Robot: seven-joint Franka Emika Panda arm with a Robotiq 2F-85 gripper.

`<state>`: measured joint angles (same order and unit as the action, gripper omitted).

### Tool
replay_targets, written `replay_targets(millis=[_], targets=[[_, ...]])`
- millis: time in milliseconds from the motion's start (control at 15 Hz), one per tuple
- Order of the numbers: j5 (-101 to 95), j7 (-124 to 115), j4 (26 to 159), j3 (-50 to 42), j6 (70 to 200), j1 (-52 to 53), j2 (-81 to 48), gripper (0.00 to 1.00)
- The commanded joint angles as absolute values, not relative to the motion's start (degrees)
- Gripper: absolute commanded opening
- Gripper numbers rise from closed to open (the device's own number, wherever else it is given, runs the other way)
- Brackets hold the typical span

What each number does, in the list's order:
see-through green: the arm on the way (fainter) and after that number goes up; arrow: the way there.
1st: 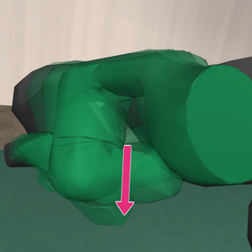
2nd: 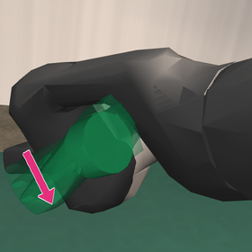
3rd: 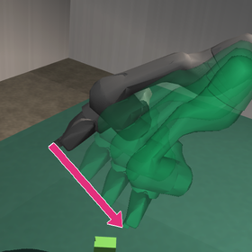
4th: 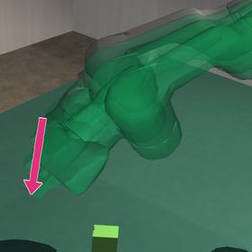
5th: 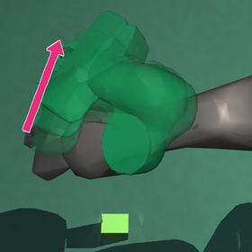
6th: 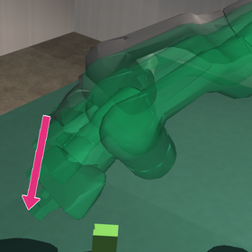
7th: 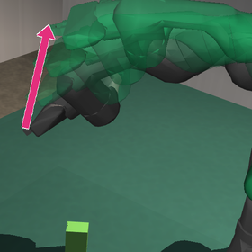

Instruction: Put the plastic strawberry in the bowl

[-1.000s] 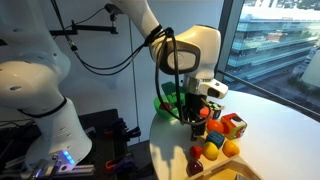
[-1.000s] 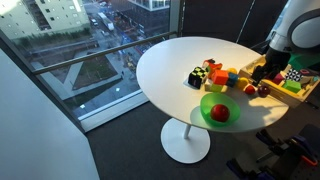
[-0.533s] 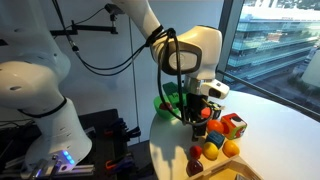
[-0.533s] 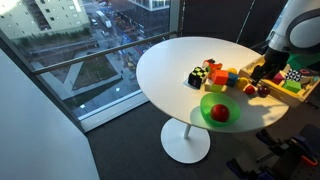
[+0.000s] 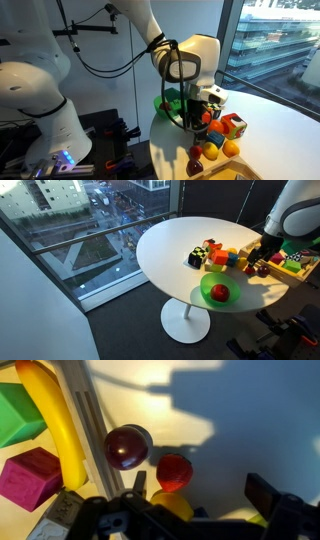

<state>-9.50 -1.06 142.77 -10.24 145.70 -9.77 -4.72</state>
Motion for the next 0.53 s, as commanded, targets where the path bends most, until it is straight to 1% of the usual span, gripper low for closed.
replay_targets(millis=[0,467], targets=[[-10.09,-1.68,142.4,-10.49,148.75,-9.62,-7.65,1.0],[-10.7,-1.39,142.23,-11.11,154.18,-9.26,-12.13,1.0]])
